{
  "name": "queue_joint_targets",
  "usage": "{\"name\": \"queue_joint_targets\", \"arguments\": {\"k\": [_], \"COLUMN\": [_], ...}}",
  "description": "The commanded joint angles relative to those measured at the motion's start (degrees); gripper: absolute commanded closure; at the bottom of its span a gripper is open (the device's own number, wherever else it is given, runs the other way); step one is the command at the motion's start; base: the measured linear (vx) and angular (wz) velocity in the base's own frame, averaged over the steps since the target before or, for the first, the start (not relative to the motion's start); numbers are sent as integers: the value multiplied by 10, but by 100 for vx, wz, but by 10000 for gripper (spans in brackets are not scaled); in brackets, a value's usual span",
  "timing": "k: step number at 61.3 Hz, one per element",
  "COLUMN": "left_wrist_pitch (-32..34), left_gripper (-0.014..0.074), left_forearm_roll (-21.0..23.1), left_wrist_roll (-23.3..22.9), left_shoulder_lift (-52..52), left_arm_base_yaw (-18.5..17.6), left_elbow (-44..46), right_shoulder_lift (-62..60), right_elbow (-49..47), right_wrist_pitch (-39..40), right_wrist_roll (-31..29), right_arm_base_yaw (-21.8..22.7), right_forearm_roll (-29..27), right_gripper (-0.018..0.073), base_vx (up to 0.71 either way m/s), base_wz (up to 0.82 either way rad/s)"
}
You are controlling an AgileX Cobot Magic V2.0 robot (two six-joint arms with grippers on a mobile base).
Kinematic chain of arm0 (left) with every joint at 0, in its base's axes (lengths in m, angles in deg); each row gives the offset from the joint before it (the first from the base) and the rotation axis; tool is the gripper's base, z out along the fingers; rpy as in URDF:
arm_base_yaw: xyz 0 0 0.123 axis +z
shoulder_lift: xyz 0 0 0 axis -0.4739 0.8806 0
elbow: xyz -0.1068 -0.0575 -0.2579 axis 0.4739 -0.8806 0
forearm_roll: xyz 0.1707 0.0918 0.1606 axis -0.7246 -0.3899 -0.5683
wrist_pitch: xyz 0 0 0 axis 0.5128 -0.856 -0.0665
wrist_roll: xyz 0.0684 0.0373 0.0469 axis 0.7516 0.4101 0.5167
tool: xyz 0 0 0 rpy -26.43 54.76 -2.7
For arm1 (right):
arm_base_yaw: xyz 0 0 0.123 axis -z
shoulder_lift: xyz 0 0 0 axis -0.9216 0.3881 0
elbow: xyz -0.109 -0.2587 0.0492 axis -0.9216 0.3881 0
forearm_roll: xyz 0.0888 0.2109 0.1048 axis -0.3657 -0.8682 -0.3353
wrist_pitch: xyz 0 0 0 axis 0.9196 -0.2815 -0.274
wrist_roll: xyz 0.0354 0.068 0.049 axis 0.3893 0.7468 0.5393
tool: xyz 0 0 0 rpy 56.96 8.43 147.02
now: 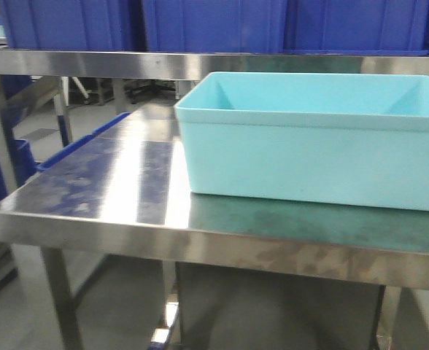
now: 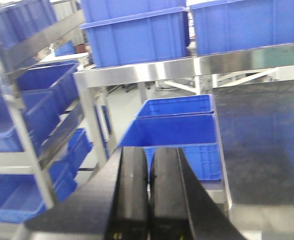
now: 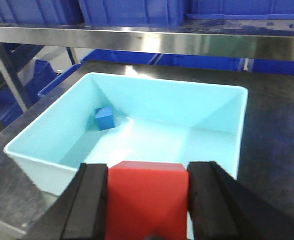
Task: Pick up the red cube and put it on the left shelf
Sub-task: 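Drive the base to the rack of blue crates holding the cube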
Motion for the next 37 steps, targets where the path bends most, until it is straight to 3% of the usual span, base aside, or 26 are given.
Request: {"name": "queue_joint_targets", "arguments": {"k": [1, 16, 37], "left_wrist_pitch": [52, 52, 52], "left_gripper": [491, 491, 491], "left_forearm_roll": [3, 3, 3], "left_wrist_roll": [0, 0, 0], "left_shoulder_lift": [4, 4, 4], "left_arm_base_yaw": [-3, -3, -3], "left_elbow": [-13, -13, -13], "right_shoulder_lift": [0, 0, 0], "right_elbow": [-16, -16, -16], "right_wrist_pitch": [49, 49, 49], "right_wrist_roll": [-3, -3, -3], "right_arm_base_yaw": [3, 3, 3], "right_forearm_roll": [6, 6, 6], "right_gripper": [492, 492, 492], "base_vx": [-18, -10, -10], "base_wz": [15, 36, 57]}}
